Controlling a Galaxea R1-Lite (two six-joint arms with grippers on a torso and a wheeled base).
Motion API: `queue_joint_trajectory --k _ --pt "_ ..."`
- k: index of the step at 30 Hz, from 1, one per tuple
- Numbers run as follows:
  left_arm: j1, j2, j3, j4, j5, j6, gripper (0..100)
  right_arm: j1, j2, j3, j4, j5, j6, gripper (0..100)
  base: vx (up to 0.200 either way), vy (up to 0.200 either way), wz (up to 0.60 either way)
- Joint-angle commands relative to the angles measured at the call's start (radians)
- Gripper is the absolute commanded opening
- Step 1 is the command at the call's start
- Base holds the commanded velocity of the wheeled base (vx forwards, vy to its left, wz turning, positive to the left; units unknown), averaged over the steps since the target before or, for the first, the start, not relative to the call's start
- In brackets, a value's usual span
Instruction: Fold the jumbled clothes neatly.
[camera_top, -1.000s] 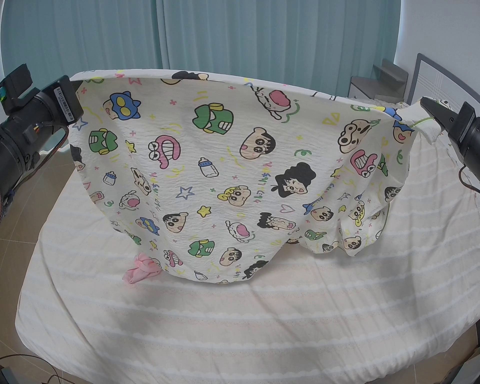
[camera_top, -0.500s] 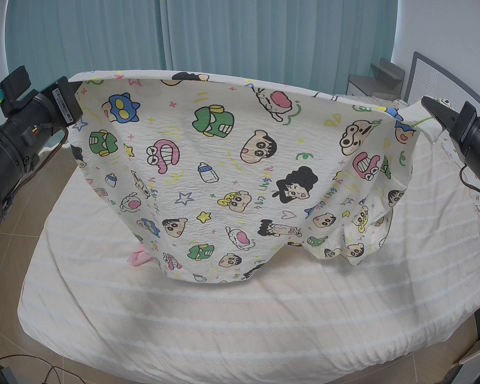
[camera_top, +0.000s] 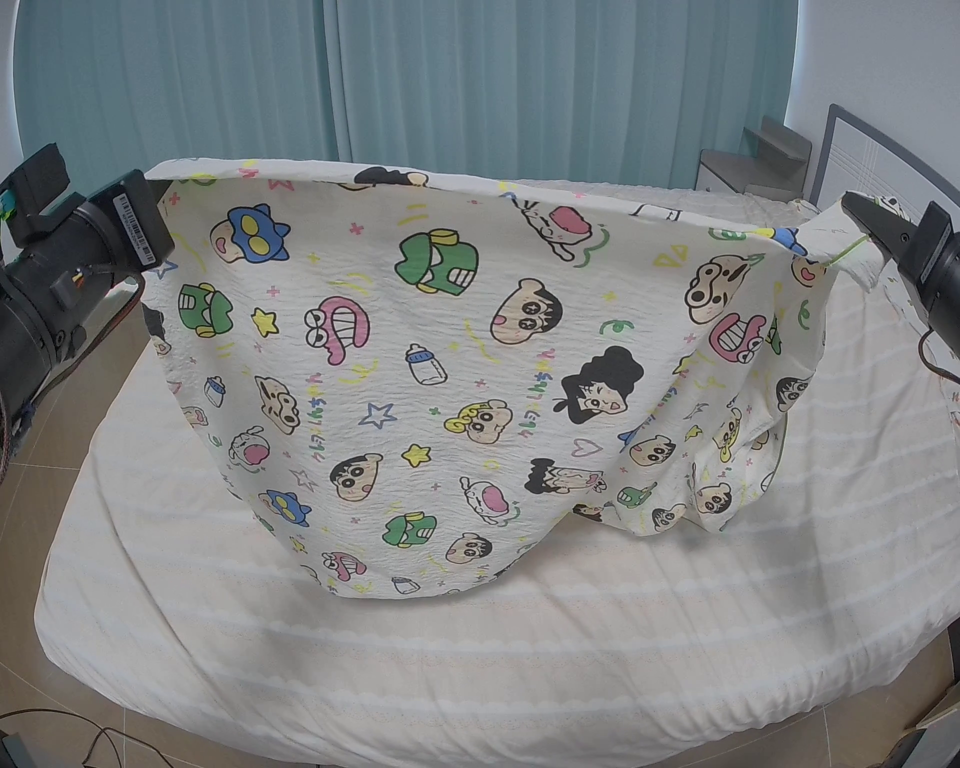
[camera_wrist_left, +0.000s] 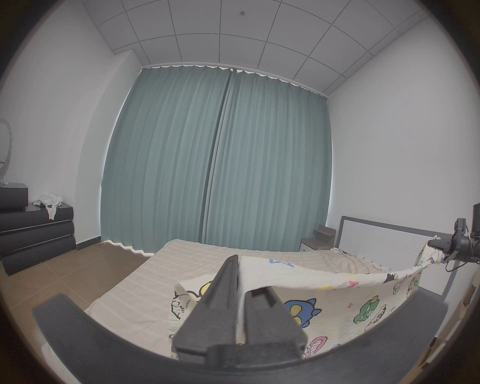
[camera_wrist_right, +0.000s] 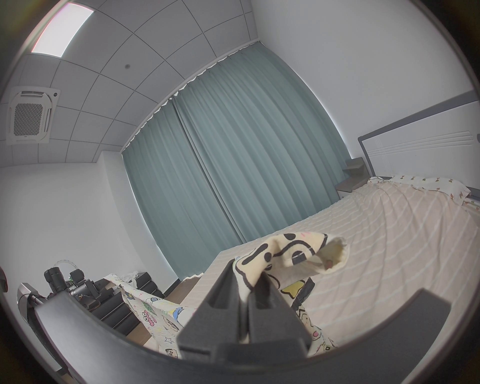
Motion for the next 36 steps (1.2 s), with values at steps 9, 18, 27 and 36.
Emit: queue_joint_trajectory --k 9,18,27,36 --pt "-0.001 0.009 0.0 -0.001 0.0 0.005 0 -0.002 0.005 -0.01 -0.001 0.002 0.0 0 0.0 -0.2 0.0" --pt "-0.003 0.01 -0.006 -0.001 0.002 0.007 0 -0.002 0.007 -0.015 -0.002 0.016 0.0 0 0.0 -0.2 0.0" --pt "-0.003 0.01 -0.009 0.001 0.002 0.01 0 -0.005 0.007 -0.029 -0.002 0.016 0.0 0 0.0 -0.2 0.0" --pt "-0.003 0.016 -0.009 0.001 0.002 0.01 0 -0.007 0.01 -0.029 -0.002 0.022 0.0 0 0.0 -0.2 0.0"
